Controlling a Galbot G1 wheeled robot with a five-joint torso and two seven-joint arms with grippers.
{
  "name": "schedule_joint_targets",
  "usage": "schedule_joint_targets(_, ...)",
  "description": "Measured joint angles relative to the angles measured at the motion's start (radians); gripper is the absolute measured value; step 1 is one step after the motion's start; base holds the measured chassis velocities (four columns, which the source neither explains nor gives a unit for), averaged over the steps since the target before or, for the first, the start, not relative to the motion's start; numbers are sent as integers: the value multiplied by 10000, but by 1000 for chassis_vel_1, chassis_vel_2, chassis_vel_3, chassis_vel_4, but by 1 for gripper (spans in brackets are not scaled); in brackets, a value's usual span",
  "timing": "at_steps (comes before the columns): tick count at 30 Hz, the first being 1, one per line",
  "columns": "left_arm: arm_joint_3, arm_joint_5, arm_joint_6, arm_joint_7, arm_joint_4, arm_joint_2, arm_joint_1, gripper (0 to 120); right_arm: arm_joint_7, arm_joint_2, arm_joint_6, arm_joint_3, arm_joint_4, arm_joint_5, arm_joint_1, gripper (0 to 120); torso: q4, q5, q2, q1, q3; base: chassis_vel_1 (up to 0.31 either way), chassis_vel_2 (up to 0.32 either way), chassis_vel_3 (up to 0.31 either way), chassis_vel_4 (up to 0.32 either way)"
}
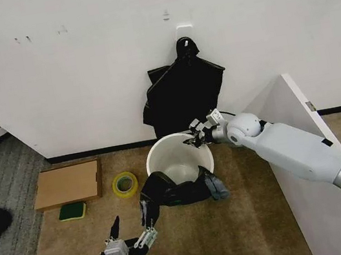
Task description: Place the garbage bag over the trash bin.
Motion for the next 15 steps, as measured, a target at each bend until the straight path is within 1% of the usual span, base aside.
schedule_joint_targets(10, -41, -23, -25, -6, -88, -27, 117, 100, 142, 2, -59, 215, 92, 129, -198, 0, 0, 0, 1, 0, 0, 0, 0, 0, 0)
schedule_joint_targets(15, -63, -22, -59, -11, -158, -57, 202, 100, 849, -217, -449, 666, 717, 402, -460, 0, 4, 1, 1, 0, 1, 0, 0, 0, 0)
